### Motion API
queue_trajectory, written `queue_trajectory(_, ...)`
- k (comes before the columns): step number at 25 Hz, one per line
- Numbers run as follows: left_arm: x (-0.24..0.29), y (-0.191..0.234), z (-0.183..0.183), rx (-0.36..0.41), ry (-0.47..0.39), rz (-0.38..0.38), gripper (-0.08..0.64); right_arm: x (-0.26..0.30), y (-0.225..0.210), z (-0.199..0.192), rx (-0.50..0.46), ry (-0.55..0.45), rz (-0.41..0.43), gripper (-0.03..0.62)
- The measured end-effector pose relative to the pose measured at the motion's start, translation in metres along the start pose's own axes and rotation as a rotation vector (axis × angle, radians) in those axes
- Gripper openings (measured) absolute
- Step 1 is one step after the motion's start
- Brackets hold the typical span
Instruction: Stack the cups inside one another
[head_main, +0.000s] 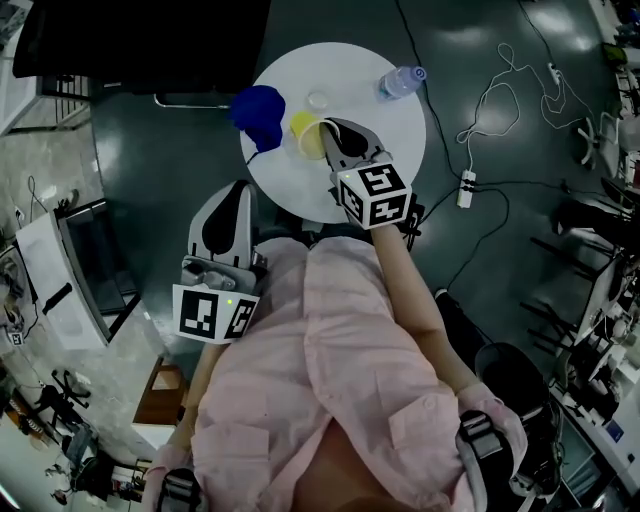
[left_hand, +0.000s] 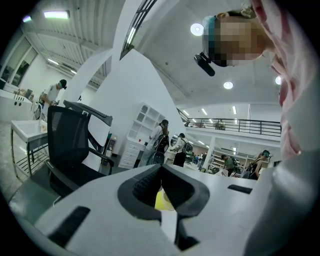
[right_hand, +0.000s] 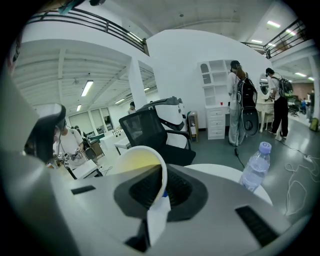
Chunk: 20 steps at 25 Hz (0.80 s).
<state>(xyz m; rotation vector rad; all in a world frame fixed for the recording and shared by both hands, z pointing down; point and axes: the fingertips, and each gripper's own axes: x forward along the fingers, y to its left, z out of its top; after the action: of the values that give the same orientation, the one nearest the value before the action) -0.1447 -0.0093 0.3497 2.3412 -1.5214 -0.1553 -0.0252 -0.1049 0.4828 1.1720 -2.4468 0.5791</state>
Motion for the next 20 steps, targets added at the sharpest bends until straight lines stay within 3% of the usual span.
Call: queue_trajectory(20,-0.001,-0.001,0.0,-0.008,-0.013,-0.005,0.018,0.017,-0.006,-0.032,-0.021,0.094,0.005,0.034)
